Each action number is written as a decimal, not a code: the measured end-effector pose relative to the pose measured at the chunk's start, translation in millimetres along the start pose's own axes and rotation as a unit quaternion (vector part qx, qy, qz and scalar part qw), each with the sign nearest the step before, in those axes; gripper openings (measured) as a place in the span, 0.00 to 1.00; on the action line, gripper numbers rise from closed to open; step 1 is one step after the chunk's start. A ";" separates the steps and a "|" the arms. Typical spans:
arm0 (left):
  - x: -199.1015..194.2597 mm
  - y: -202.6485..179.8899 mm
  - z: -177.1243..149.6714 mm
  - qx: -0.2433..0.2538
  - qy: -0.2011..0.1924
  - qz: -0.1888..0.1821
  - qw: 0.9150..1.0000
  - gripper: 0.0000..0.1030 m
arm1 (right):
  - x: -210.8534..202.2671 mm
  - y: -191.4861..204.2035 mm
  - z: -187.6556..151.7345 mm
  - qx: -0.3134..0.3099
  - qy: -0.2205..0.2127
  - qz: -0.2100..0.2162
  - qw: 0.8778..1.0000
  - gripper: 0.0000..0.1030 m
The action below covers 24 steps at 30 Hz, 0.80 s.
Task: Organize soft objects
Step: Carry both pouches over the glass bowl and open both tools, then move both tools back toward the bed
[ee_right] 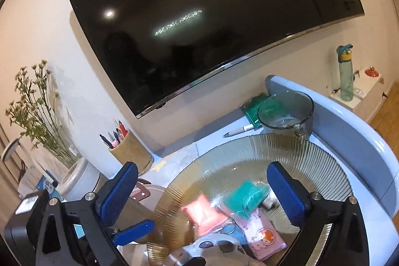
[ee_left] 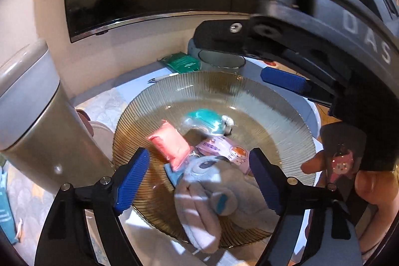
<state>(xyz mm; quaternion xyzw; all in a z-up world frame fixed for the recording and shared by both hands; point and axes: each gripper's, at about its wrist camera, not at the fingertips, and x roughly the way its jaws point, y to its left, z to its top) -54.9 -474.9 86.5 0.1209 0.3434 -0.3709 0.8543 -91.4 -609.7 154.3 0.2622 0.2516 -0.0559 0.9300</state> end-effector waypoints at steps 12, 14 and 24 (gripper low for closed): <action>-30.0 -0.6 -16.1 -0.001 0.004 -0.020 1.000 0.79 | -22.3 3.1 -12.9 0.003 0.005 -0.020 1.000 1.00; -37.7 4.0 -21.1 -0.004 0.003 -0.016 1.000 0.79 | -25.9 6.1 -16.8 0.006 0.006 -0.022 1.000 1.00; -65.9 35.1 -42.9 -0.003 0.007 -0.007 1.000 0.79 | -41.7 35.4 -40.9 -0.017 0.020 -0.062 0.998 1.00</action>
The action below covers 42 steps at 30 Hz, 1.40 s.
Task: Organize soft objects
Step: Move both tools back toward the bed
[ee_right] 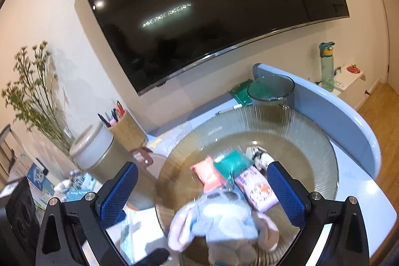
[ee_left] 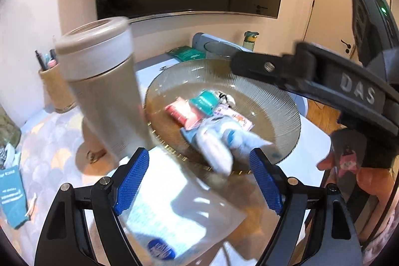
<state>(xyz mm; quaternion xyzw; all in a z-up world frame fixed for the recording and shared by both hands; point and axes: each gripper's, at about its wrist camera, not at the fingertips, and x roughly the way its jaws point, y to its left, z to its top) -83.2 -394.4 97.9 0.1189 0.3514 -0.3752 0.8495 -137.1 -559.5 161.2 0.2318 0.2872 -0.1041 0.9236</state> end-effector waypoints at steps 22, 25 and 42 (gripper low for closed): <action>-53.3 179.0 -66.2 -0.084 0.013 0.112 0.990 0.79 | 24.8 157.3 -93.2 -0.058 0.065 0.080 0.993 1.00; -62.4 214.3 -77.0 -0.102 0.012 0.132 0.986 0.79 | 41.0 181.5 -103.3 -0.073 0.082 0.090 0.990 1.00; -132.7 409.1 -105.0 -0.202 -0.036 0.218 0.954 0.79 | 161.0 328.6 -156.3 -0.138 0.174 0.148 0.964 1.00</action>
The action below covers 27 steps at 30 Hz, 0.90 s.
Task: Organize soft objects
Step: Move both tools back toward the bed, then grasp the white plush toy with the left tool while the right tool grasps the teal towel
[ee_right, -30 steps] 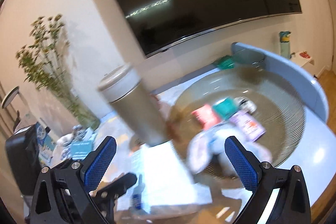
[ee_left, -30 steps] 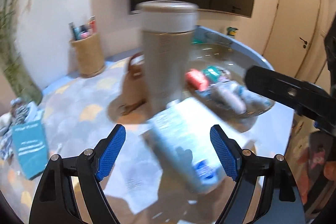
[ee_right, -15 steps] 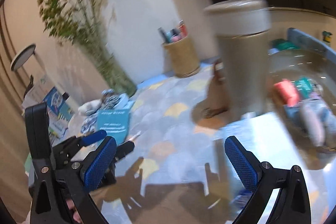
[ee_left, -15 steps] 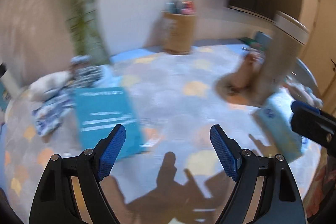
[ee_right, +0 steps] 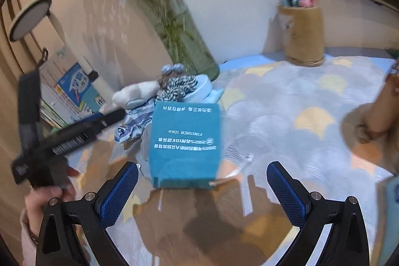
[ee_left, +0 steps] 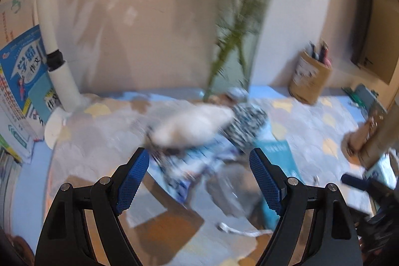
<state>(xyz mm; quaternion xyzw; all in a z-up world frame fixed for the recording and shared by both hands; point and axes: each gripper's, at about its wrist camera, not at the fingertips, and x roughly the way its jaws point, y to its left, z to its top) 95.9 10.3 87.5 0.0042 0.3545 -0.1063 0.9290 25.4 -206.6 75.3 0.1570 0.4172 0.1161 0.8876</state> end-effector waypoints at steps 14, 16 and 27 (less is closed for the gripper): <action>67.4 28.6 18.4 -0.054 0.023 -0.116 0.991 0.79 | 88.9 17.9 15.9 0.012 0.026 0.008 1.000 1.00; 74.5 28.6 11.3 -0.053 0.018 -0.105 0.993 0.79 | 89.4 19.0 12.6 0.005 0.015 0.007 1.000 1.00; 63.5 30.4 10.9 -0.042 -0.020 -0.107 0.993 0.80 | 85.9 19.4 12.9 0.008 0.011 0.011 1.000 1.00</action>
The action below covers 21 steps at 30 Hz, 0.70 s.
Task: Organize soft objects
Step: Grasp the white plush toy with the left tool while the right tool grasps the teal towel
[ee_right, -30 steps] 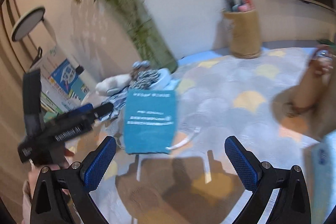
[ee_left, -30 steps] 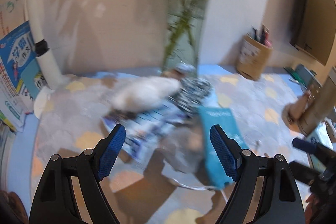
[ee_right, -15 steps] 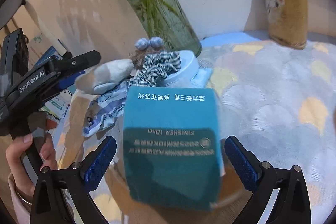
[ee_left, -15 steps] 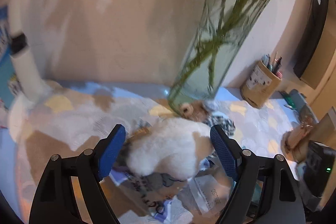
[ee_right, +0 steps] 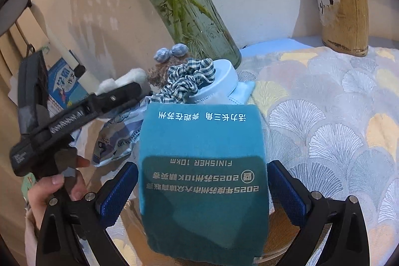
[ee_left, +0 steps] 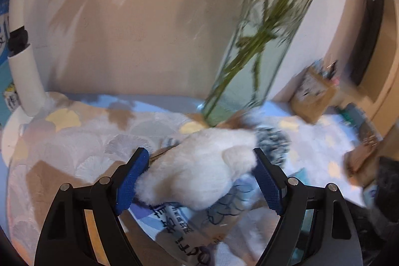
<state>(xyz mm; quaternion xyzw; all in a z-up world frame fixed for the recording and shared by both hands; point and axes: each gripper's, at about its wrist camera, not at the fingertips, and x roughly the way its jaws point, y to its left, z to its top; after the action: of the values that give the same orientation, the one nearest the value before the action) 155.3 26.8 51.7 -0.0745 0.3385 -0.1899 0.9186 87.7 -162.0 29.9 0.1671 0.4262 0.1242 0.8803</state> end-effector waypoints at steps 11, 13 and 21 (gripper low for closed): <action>-0.3 23.0 0.9 -0.061 -0.015 -0.032 0.998 0.53 | -0.9 4.7 -1.8 -0.006 0.000 -0.013 1.000 0.91; -0.5 23.3 1.0 -0.062 -0.015 -0.033 0.997 0.52 | -3.1 4.6 -3.0 -0.006 -0.005 -0.012 1.000 0.68; 16.6 13.1 -4.5 -0.030 0.032 -0.019 0.999 0.58 | -18.8 -3.0 -7.2 0.011 -0.039 0.033 0.999 0.33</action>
<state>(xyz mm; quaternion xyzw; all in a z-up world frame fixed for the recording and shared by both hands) 167.9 32.2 35.0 -0.1022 0.3717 -0.1993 0.9009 70.9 -170.2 37.9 0.1959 0.3876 0.1419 0.8895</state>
